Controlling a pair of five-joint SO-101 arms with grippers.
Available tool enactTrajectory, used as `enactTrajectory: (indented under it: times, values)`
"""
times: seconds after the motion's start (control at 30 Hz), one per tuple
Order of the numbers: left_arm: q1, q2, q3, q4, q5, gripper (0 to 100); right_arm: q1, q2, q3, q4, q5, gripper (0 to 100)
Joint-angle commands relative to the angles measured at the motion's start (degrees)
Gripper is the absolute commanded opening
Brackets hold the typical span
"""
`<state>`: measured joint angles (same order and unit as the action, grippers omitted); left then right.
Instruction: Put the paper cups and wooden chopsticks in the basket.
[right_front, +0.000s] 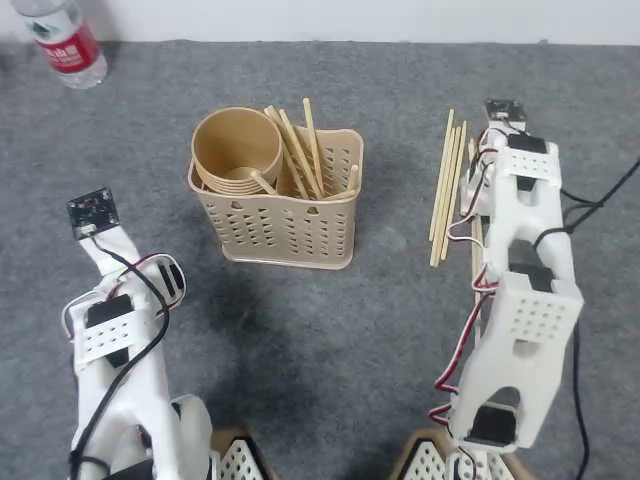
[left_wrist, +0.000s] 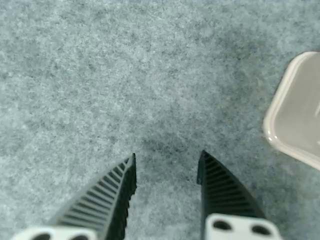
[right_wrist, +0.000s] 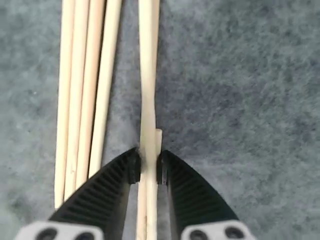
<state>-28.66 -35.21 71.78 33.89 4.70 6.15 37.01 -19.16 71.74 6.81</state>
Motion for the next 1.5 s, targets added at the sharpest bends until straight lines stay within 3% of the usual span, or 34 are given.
enactTrajectory:
  times: [0.0,0.4,0.63,0.83,1.23,1.47]
  values:
    - [0.35,-0.18,-0.40,-1.23,0.00,19,0.40,-8.13,-3.08,2.15,0.53,0.7]
    - [0.35,-0.18,-0.40,-1.14,0.00,19,-0.22,-26.95,-2.99,9.19,0.53,0.7]
    - [0.35,-0.18,-0.40,-1.05,0.00,19,-5.85,-34.86,-2.73,9.19,0.53,0.7]
    - [0.26,-0.09,-0.40,-1.05,0.00,19,-9.10,-31.69,0.35,8.04,0.62,0.7]
    - [0.35,-0.18,-0.40,-1.14,0.00,19,-8.75,-20.09,5.45,-0.31,0.70,0.7]
    - [0.35,-0.26,-0.40,-1.23,0.00,19,-9.98,-25.54,2.46,2.24,0.53,0.7]
